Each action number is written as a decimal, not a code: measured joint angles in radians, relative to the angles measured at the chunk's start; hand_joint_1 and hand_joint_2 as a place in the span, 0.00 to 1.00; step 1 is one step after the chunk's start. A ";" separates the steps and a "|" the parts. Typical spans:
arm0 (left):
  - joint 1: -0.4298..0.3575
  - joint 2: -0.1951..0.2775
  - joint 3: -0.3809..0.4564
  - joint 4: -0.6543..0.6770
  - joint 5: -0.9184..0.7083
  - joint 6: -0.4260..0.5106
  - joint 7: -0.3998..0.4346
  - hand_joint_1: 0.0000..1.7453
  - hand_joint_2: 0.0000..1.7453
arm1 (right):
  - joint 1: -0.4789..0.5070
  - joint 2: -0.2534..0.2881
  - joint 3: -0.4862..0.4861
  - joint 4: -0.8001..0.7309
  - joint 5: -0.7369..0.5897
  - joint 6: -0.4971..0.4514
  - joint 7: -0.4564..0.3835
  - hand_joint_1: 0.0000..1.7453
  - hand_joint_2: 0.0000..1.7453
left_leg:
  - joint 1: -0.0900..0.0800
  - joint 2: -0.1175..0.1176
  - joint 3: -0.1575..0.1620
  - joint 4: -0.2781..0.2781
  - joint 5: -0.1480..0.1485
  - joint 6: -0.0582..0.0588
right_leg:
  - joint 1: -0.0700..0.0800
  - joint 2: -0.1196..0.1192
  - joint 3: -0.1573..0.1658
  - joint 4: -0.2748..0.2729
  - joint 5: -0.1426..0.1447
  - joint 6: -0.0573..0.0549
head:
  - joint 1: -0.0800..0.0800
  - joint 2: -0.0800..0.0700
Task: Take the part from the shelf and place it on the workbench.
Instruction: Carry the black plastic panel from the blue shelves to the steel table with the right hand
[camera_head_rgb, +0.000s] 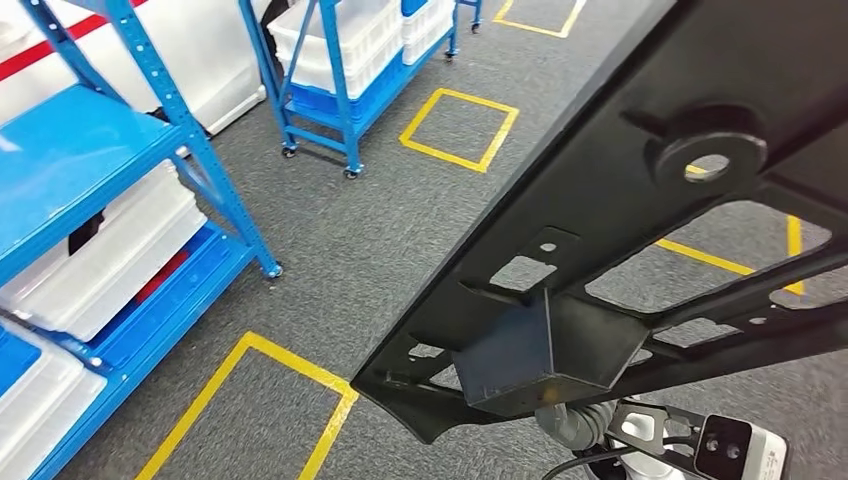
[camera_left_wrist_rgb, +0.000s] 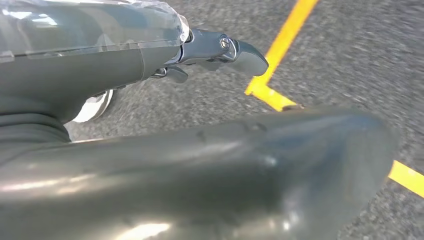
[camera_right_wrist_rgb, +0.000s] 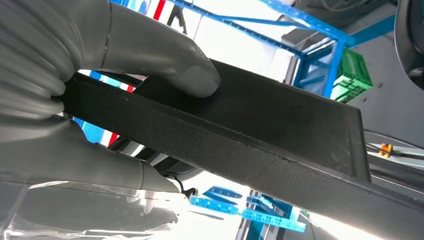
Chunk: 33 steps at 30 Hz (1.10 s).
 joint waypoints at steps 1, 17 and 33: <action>0.000 0.000 0.000 0.000 0.000 0.000 0.000 0.00 0.00 | -0.001 -0.001 0.001 0.000 0.000 0.001 0.000 0.97 1.00 | -0.001 -0.017 0.017 -0.045 0.015 0.004 | -0.001 0.011 -0.004 0.003 0.001 0.005 | 0.000 0.000; 0.003 -0.014 -0.003 0.000 -0.028 0.031 0.083 0.00 0.00 | 0.044 -0.012 0.049 -0.004 -0.034 0.026 0.017 0.97 1.00 | -0.013 0.139 0.049 -0.082 0.009 0.017 | -0.006 -0.154 0.000 0.012 -0.017 0.041 | 0.000 0.000; 0.000 0.011 0.057 0.000 0.024 0.050 0.115 0.00 0.00 | -0.012 0.042 0.077 0.017 -0.127 0.073 0.063 0.97 1.00 | -0.001 -0.033 0.019 -0.060 0.016 0.004 | -0.001 0.033 -0.005 0.009 -0.012 0.013 | 0.000 0.000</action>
